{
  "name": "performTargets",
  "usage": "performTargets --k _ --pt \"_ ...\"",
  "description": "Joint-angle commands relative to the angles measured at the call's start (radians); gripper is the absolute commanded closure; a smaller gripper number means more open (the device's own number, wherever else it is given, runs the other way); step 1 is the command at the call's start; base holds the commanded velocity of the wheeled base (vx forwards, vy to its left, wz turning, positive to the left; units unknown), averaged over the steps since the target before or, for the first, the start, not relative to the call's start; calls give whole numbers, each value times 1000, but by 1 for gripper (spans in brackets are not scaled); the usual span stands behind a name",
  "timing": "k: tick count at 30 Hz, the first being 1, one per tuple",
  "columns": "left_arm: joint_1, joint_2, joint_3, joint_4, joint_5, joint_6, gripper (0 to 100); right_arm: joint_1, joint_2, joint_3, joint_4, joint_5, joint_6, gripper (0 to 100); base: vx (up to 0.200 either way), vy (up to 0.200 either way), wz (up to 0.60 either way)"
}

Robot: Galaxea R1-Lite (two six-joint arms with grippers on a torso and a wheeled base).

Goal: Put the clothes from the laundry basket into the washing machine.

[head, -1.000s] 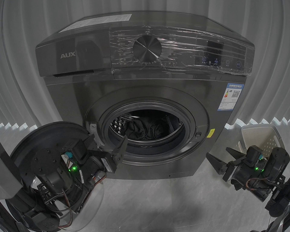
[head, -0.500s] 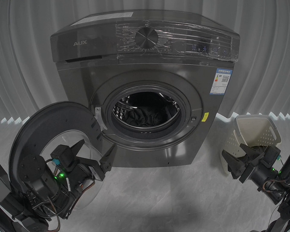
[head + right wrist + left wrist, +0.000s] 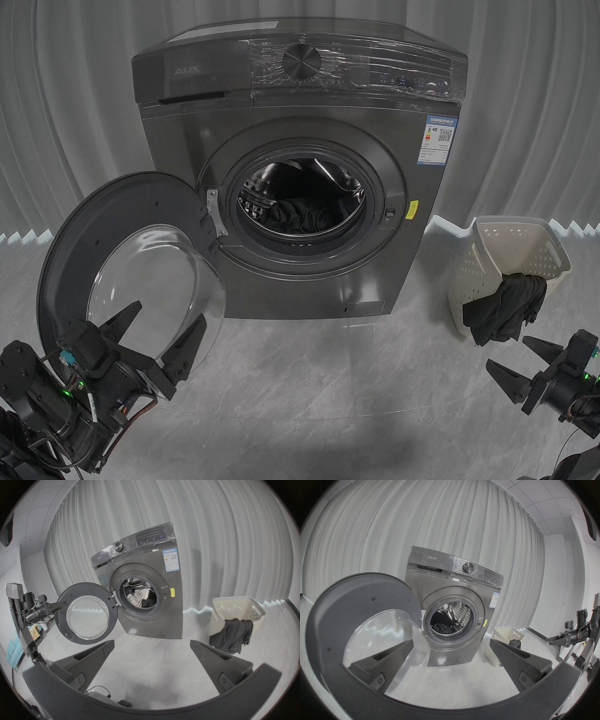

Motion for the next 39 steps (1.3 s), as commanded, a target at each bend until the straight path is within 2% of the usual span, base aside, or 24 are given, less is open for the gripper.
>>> performTargets --k 1,3,4,8,11,13,15,17,19,20,23,25,28,31,32,36,37,39 --pt "-5 -103 38 50 2 4 0 -80 -193 17 87 1 -9 0 -200 0 0" --pt "-5 -105 38 54 2 4 0 -81 -197 17 90 1 -9 0 0 0 0" --pt "-8 -125 38 104 8 11 0 -122 -308 17 198 3 -20 0 0 0 0" --pt "4 -152 38 115 9 8 0 -199 -504 17 382 9 -84 0 -50 0 0" --pt "9 -182 36 104 8 8 0 -230 -593 17 443 14 -106 0 -200 0 0" --pt "35 -310 27 127 -9 46 0 -270 -720 17 541 46 -117 0 -200 0 0" --pt "44 -361 30 159 -15 74 0 -282 -754 17 560 52 -117 0 0 0 0" --pt "49 -418 38 239 -15 83 0 -285 -780 17 564 52 -117 0 0 0 0" --pt "53 -451 38 294 -5 79 0 -287 -792 17 564 52 -114 0 0 0 0" --pt "70 -508 38 386 -6 74 0 -296 -815 17 569 52 -110 0 0 0 0" --pt "121 -679 38 587 -17 13 0 -330 -874 17 581 54 -117 0 0 0 0" --pt "139 -766 38 710 -21 -6 0 -349 -901 17 590 54 -120 0 0 0 0" --pt "188 -846 38 856 -21 -16 0 -359 -958 17 630 54 -124 0 0 0 0" --pt "254 -942 38 943 -24 -30 0 -373 -1021 17 705 54 -120 0 0 0 0" --pt "260 -952 38 951 -26 -30 0 -373 -1022 17 710 54 -117 0 0 0 0" --pt "366 -1037 38 1043 -34 -30 0 -371 -1022 17 727 52 -106 0 0 0 0" --pt "366 -1037 38 1043 -34 -30 0 -371 -1021 17 728 54 -106 0 0 0 0" --pt "425 -1113 38 1124 -52 -23 0 -373 -1021 17 790 47 -117 0 0 0 0"
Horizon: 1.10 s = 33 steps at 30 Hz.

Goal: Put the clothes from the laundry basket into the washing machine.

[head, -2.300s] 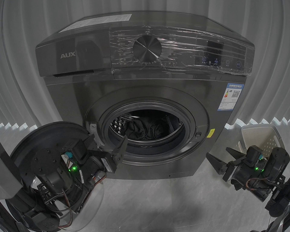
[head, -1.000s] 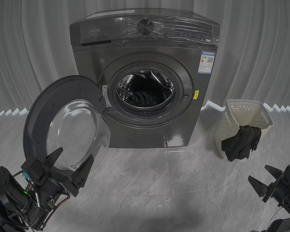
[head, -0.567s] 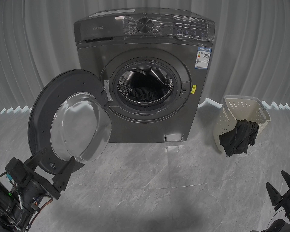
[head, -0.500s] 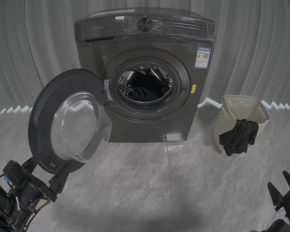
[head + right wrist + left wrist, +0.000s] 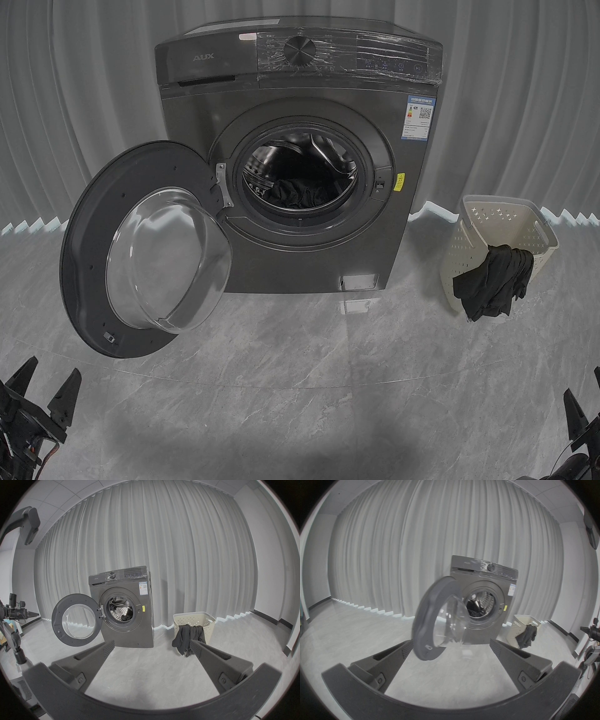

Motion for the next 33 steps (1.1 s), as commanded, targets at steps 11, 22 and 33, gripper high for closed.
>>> performTargets --k 11,22,33 --pt "331 -487 16 411 -305 15 0 -29 -53 18 60 -63 -24 0 0 0 0" --pt "445 -564 14 431 -416 127 0 -64 -47 18 81 -67 -28 0 0 0 0" --pt "441 -575 17 448 -322 135 0 -153 -129 18 152 30 -16 0 0 0 0"
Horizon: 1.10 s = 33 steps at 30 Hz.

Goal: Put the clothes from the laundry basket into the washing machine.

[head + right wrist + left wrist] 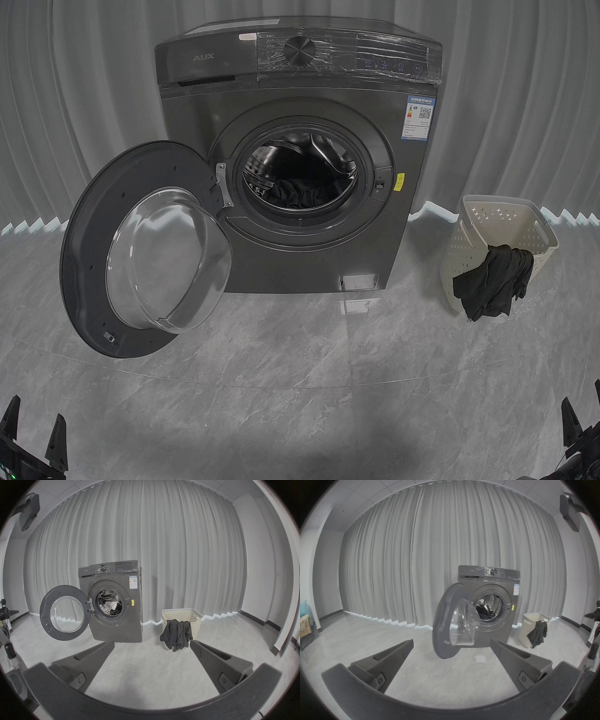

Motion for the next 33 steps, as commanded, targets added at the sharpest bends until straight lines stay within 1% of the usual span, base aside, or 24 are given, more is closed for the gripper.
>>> performTargets --k 1,2,3,4,7,8,10,13,22,30,33 --pt "1 -15 18 8 6 9 0 -4 -26 18 9 8 7 0 0 0 0" --pt "1 -15 18 10 3 -5 0 -4 -26 18 9 10 -1 0 0 0 0" --pt "1 -15 18 14 -8 -36 0 -1 -26 18 9 13 -10 0 0 0 0" --pt "-1 -13 16 22 -20 -40 0 -1 -26 18 9 20 -11 0 0 0 0" --pt "-1 -15 15 28 -24 -37 0 -1 -26 18 9 22 -8 0 0 0 0" --pt "-1 -15 15 28 -24 -36 0 -1 -26 18 8 17 1 0 0 0 0" --pt "1 -15 15 28 -24 -36 0 -1 -26 18 9 24 -11 0 0 0 0" --pt "1 -15 16 30 -25 -33 0 -1 -26 18 8 24 -8 0 0 0 0" --pt "1 -15 16 30 -25 -34 0 -1 -26 18 8 24 -11 0 0 -200 0" --pt "1 -15 16 30 -24 -28 0 -1 -26 18 8 24 -11 0 0 -200 0" --pt "1 -15 16 34 -31 -23 0 -1 -26 18 9 24 -11 0 0 -200 0"
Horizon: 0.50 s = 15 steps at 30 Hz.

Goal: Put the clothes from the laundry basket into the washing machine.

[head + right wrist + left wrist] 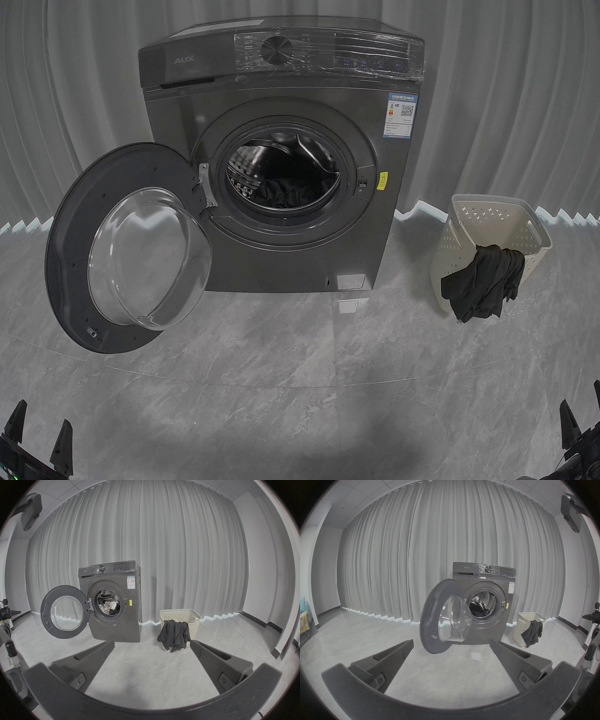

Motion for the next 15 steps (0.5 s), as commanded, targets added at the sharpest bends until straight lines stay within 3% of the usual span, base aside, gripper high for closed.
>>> performTargets --k 1,11,15 --pt "0 -10 16 1 -1 2 0 0 -13 18 0 0 0 0 0 -200 0" --pt "0 -10 16 21 -7 32 0 0 -13 18 -1 0 0 0 0 -200 0" --pt "0 -10 16 19 -7 30 0 0 -13 18 0 0 0 0 0 -200 0"
